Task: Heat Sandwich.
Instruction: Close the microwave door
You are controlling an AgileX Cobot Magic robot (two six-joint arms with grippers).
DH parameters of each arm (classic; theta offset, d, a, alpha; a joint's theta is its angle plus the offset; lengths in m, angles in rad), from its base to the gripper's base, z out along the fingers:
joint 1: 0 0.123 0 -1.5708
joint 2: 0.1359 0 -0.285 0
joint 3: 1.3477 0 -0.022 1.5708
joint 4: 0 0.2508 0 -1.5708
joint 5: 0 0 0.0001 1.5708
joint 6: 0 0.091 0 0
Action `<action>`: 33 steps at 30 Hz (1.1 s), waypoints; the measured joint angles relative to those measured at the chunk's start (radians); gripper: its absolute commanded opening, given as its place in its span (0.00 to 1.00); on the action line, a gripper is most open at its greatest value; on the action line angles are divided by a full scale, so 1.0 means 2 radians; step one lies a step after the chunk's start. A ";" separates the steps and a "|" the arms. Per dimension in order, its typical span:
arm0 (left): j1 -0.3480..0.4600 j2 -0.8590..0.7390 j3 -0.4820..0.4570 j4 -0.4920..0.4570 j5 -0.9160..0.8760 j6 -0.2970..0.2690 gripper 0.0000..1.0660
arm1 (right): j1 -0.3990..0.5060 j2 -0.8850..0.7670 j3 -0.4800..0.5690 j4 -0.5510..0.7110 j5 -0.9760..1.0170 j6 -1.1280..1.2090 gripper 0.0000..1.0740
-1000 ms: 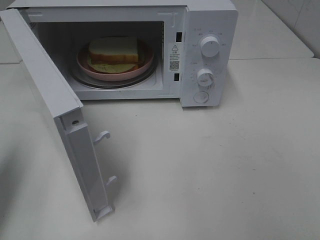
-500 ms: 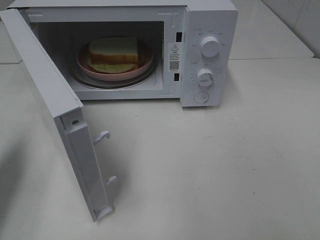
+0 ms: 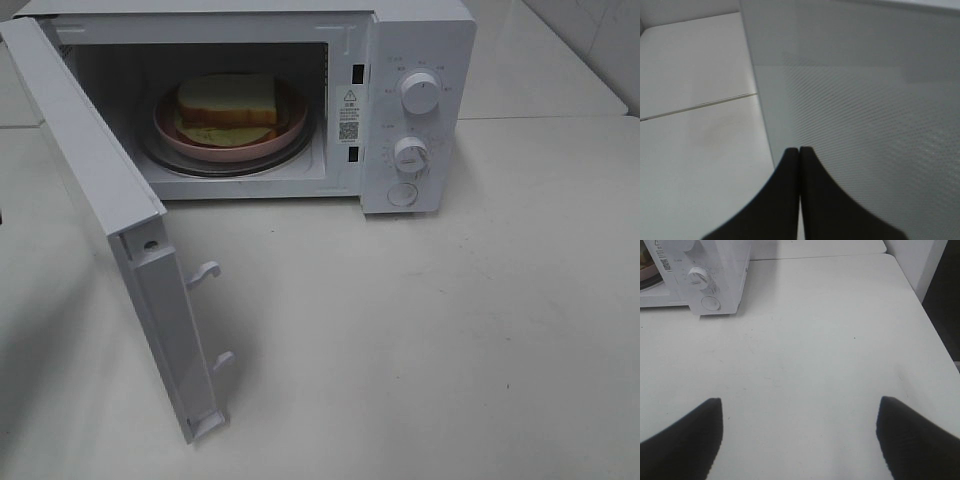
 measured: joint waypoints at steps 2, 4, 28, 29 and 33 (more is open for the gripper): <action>-0.017 0.011 -0.006 0.003 -0.003 0.003 0.00 | 0.000 0.000 0.000 0.000 0.000 0.000 0.71; -0.024 0.016 -0.009 0.004 -0.004 0.005 0.00 | 0.000 0.000 0.000 0.000 0.000 0.000 0.71; -0.189 0.128 -0.076 -0.136 -0.033 0.059 0.00 | 0.000 0.000 0.000 0.000 0.000 0.000 0.71; -0.198 0.133 -0.082 -0.148 -0.032 0.064 0.00 | 0.000 0.000 0.000 0.000 0.000 0.000 0.71; -0.227 0.155 -0.109 -0.189 -0.032 0.087 0.00 | 0.000 0.000 0.000 0.000 0.000 0.000 0.71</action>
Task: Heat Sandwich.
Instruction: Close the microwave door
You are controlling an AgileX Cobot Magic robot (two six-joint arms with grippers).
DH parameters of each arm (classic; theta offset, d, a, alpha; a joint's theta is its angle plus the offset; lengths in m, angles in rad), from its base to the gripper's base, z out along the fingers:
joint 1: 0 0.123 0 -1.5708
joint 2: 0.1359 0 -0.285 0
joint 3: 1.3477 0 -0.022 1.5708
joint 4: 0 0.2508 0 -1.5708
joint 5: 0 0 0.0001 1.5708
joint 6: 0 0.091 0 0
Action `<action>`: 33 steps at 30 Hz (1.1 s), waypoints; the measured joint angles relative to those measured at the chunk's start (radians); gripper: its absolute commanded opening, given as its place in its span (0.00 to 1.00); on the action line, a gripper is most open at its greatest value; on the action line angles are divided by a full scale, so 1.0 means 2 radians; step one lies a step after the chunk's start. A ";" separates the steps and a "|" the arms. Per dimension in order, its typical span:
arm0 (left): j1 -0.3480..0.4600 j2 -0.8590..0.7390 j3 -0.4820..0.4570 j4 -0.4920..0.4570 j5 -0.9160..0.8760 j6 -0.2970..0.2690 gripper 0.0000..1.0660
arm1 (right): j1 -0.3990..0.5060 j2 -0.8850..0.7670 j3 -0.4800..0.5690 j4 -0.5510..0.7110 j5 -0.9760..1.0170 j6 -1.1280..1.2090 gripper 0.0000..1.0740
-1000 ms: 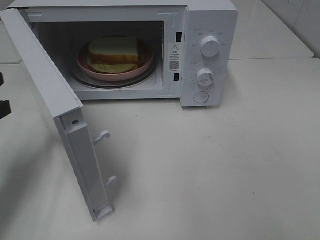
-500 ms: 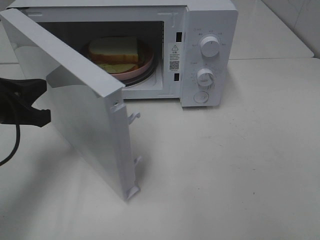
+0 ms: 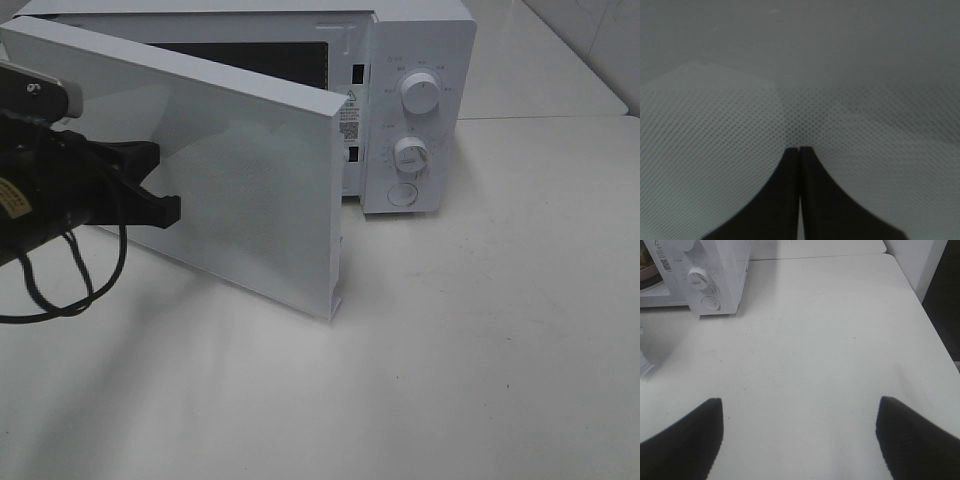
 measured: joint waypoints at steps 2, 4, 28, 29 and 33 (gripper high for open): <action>-0.021 0.016 -0.021 -0.034 0.000 0.017 0.00 | 0.000 0.000 0.000 0.000 0.000 0.000 0.71; -0.027 0.021 -0.028 -0.046 0.000 0.023 0.00 | 0.000 0.000 0.000 0.000 0.000 0.000 0.71; -0.108 0.130 -0.219 -0.223 0.056 0.104 0.00 | 0.000 0.000 0.000 0.000 0.000 0.000 0.71; -0.111 0.137 -0.231 -0.223 0.068 0.104 0.00 | 0.000 0.000 0.000 0.000 0.000 0.000 0.71; -0.112 0.151 -0.257 -0.224 0.089 0.111 0.00 | 0.000 0.000 0.000 0.000 0.000 0.000 0.71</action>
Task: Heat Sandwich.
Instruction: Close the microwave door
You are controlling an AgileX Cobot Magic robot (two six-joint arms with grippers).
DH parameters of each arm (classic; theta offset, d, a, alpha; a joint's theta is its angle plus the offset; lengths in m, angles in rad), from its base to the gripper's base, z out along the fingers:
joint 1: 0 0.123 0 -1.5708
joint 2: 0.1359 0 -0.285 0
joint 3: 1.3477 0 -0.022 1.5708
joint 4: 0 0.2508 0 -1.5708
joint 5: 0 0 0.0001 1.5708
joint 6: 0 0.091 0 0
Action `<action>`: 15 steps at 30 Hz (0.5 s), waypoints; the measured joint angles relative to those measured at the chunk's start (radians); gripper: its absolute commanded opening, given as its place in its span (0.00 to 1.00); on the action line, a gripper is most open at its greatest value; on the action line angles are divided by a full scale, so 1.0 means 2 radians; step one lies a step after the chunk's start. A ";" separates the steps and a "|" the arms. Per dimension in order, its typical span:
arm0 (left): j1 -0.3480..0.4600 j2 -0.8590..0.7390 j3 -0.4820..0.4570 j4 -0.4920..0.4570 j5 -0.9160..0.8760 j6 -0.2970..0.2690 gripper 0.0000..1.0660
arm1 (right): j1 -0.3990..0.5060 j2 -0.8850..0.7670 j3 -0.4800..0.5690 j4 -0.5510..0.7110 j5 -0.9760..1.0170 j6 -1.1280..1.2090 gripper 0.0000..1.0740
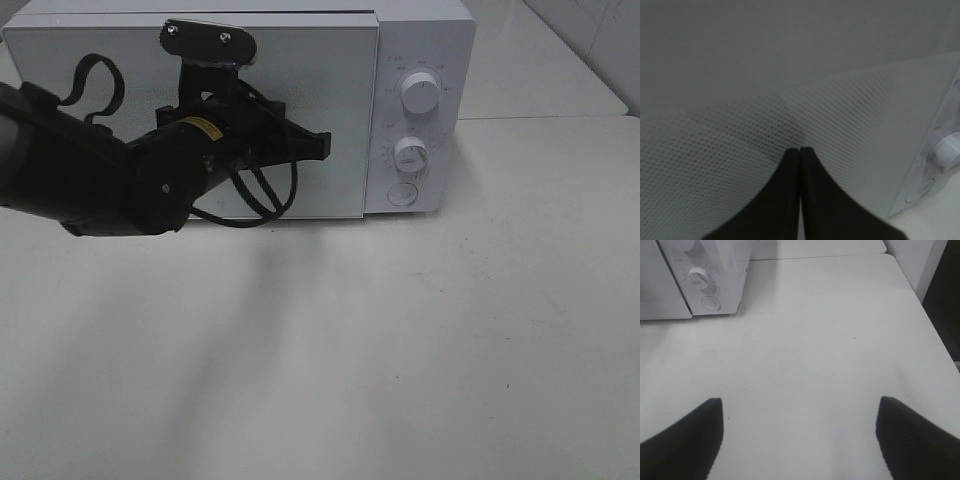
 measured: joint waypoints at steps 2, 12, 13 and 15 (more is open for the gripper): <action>0.000 0.002 -0.004 -0.001 0.008 0.003 0.00 | 0.000 0.000 0.000 0.000 0.000 0.000 0.71; -0.006 0.021 -0.056 -0.033 0.053 0.063 0.00 | 0.000 0.000 0.000 0.000 0.000 0.000 0.71; -0.006 0.021 -0.057 -0.033 0.058 0.065 0.00 | 0.000 0.000 0.000 0.000 0.000 0.000 0.71; -0.006 0.019 -0.058 -0.035 0.064 0.066 0.00 | 0.000 0.000 0.000 0.000 0.000 0.000 0.71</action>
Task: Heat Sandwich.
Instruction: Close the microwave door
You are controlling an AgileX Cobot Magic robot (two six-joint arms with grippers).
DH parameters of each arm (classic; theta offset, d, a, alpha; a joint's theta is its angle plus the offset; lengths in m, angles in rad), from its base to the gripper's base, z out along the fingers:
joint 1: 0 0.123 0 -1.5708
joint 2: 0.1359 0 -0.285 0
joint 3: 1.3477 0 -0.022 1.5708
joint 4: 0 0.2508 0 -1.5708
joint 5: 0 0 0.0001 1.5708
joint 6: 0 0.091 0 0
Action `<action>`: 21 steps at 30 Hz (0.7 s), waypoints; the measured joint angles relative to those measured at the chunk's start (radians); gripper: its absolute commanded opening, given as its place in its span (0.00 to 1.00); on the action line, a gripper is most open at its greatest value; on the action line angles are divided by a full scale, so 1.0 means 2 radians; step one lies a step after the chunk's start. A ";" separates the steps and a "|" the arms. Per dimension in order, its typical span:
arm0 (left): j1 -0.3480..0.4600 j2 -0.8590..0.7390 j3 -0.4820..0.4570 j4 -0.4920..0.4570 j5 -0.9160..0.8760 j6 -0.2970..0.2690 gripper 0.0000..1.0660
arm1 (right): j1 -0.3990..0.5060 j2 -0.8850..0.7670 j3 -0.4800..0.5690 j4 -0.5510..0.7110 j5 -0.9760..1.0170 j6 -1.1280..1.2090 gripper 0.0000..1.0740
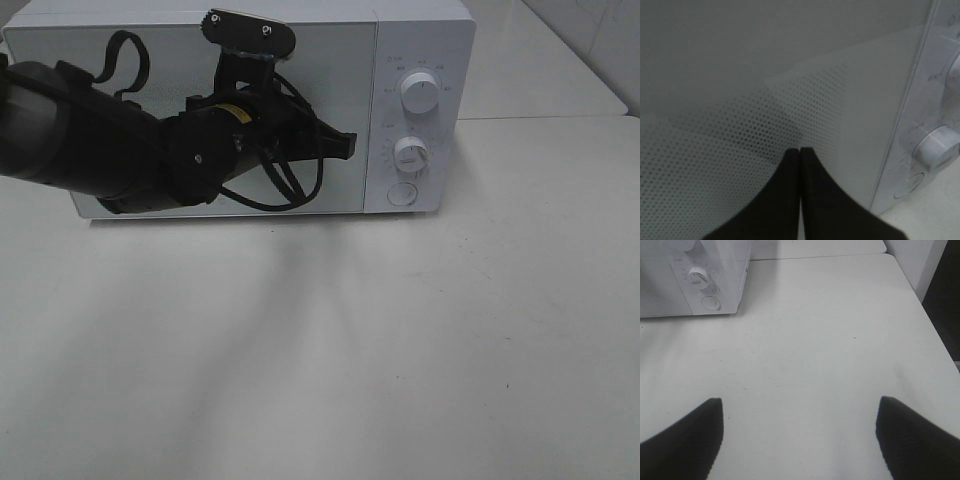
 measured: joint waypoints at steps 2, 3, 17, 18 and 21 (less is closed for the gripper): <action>0.000 -0.005 -0.004 -0.005 0.019 0.001 0.00 | 0.000 0.000 0.000 0.000 0.000 0.000 0.71; 0.000 -0.006 -0.006 -0.008 0.025 0.001 0.00 | 0.000 0.000 0.000 0.001 0.000 0.000 0.71; 0.002 -0.060 0.008 -0.019 0.140 0.004 0.00 | 0.000 0.000 0.000 0.001 0.000 0.000 0.71; 0.002 -0.060 0.008 -0.019 0.140 0.004 0.00 | 0.000 0.000 0.000 0.001 0.000 0.000 0.71; 0.003 -0.082 0.022 -0.019 0.207 0.004 0.00 | 0.000 0.000 0.000 0.001 0.000 0.000 0.71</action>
